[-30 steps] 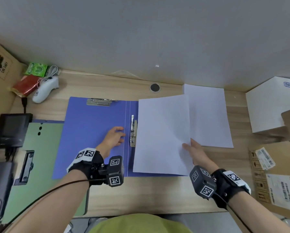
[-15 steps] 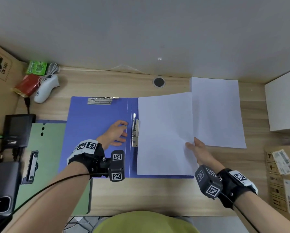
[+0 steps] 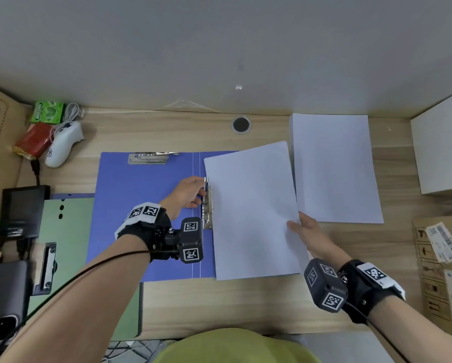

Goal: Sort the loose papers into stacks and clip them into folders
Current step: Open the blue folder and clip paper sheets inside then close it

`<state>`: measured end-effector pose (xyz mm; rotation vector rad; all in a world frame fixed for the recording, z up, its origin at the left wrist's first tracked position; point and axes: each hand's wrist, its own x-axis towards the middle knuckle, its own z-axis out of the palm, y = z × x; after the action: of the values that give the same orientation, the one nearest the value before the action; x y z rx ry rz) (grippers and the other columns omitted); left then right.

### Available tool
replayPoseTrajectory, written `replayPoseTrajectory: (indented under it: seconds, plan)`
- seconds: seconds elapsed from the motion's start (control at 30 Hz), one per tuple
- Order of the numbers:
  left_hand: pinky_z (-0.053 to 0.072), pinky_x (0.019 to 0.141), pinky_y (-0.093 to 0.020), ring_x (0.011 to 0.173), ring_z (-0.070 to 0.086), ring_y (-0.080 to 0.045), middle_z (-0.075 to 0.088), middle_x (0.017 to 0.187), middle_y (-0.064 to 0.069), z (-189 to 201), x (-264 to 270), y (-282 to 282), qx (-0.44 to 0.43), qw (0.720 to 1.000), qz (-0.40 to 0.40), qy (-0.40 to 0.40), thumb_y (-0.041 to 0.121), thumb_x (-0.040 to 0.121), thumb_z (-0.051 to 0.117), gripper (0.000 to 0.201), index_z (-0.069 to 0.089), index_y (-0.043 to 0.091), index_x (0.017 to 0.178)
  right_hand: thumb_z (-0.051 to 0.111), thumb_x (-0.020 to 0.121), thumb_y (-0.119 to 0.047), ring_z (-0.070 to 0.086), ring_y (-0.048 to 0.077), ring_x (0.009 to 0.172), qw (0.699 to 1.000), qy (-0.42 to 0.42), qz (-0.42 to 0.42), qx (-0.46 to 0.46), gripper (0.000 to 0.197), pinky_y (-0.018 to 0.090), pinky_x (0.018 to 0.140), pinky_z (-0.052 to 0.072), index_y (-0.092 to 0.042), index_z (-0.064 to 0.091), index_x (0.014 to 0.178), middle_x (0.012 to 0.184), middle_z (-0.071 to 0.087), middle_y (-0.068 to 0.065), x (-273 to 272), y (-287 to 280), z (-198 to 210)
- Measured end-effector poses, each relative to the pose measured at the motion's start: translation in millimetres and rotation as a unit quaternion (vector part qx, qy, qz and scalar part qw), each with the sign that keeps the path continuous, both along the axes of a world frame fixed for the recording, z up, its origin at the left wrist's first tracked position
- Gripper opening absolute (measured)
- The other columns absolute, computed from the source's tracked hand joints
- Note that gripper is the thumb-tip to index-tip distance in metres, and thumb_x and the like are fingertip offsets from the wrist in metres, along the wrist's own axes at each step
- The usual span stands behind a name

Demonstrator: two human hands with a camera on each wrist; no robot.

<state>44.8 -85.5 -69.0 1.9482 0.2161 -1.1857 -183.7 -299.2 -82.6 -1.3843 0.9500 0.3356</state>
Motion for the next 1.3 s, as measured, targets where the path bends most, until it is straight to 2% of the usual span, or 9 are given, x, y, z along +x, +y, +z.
replayPoseTrajectory:
  seconds: [0.13,0.2,0.33,0.6,0.77,1.0,1.07,1.2,1.3]
  plan:
    - [0.044,0.060,-0.024,0.059,0.045,-0.015,0.057,0.081,-0.002,-2,-1,1,-0.001,1.000,0.021,-0.016,0.031,0.099,0.048,0.019,0.057,0.016,0.106,0.043,0.099,-0.007,0.064,0.014,0.102,1.000,-0.003,-0.001,0.009,0.030,0.027,0.082,0.050,-0.023,0.057,0.120,0.114,0.067,-0.005,5,4,2]
    - [0.045,0.060,-0.023,0.059,0.049,-0.014,0.060,0.080,-0.001,-3,-1,6,-0.008,0.999,0.031,-0.022,0.031,0.099,0.050,0.017,0.059,0.017,0.104,0.044,0.098,-0.007,0.065,0.016,0.099,1.000,0.002,-0.002,0.009,0.028,0.028,0.079,0.051,-0.021,0.058,0.118,0.110,0.068,-0.003,10,6,1]
    - [0.048,0.070,-0.025,0.066,0.058,-0.013,0.069,0.087,0.001,-2,-3,19,-0.024,0.999,0.023,-0.022,0.032,0.097,0.054,0.014,0.064,0.023,0.093,0.044,0.097,-0.004,0.065,0.014,0.086,1.000,0.011,-0.017,0.001,0.023,0.027,0.070,0.050,-0.019,0.058,0.108,0.100,0.067,-0.002,17,8,-4]
    - [0.053,0.087,-0.030,0.084,0.069,-0.014,0.076,0.098,0.004,8,-21,47,-0.049,0.999,-0.020,0.005,0.039,0.086,0.068,0.026,0.071,0.020,0.104,0.044,0.097,0.000,0.061,0.008,0.086,1.000,0.027,0.004,-0.010,0.026,0.020,0.067,0.046,-0.015,0.054,0.116,0.105,0.062,0.000,17,7,-6]
    - [0.053,0.082,-0.026,0.082,0.068,-0.013,0.074,0.100,0.000,8,-35,58,-0.043,0.998,-0.038,0.004,0.029,0.083,0.074,0.024,0.069,0.022,0.106,0.044,0.097,-0.002,0.060,0.006,0.081,0.999,0.028,0.018,-0.033,0.025,0.018,0.061,0.045,-0.018,0.053,0.112,0.097,0.061,-0.005,19,8,-5]
    - [0.048,0.064,-0.019,0.070,0.059,-0.012,0.069,0.087,0.000,-4,-53,61,-0.021,0.999,-0.036,-0.023,0.017,0.084,0.073,0.032,0.059,0.016,0.113,0.044,0.097,-0.004,0.061,0.011,0.082,0.999,0.024,0.016,-0.034,0.022,0.024,0.066,0.047,-0.018,0.053,0.111,0.098,0.063,-0.002,14,11,-12]
    - [0.049,0.065,-0.023,0.069,0.059,-0.014,0.069,0.085,-0.003,-10,-57,62,-0.008,0.999,-0.036,-0.040,0.016,0.083,0.075,0.034,0.059,0.015,0.112,0.044,0.097,-0.005,0.062,0.016,0.084,0.999,0.025,0.010,-0.027,0.021,0.028,0.071,0.049,-0.017,0.054,0.112,0.103,0.064,0.003,14,12,-15]
    - [0.049,0.063,-0.025,0.065,0.059,-0.016,0.068,0.079,-0.003,-18,-59,60,0.020,0.996,-0.046,-0.072,0.019,0.079,0.079,0.033,0.060,0.016,0.105,0.049,0.096,-0.011,0.064,0.025,0.103,0.999,0.032,0.002,0.001,0.022,0.043,0.094,0.050,-0.017,0.057,0.117,0.118,0.065,0.007,9,9,-18]
    - [0.054,0.065,-0.029,0.062,0.059,-0.016,0.066,0.073,0.000,-21,-58,56,0.047,0.993,-0.059,-0.086,0.021,0.076,0.081,0.030,0.063,0.017,0.099,0.051,0.097,-0.015,0.062,0.026,0.101,0.999,0.040,-0.022,0.023,0.015,0.039,0.089,0.048,-0.018,0.059,0.109,0.113,0.065,0.007,3,6,-12]
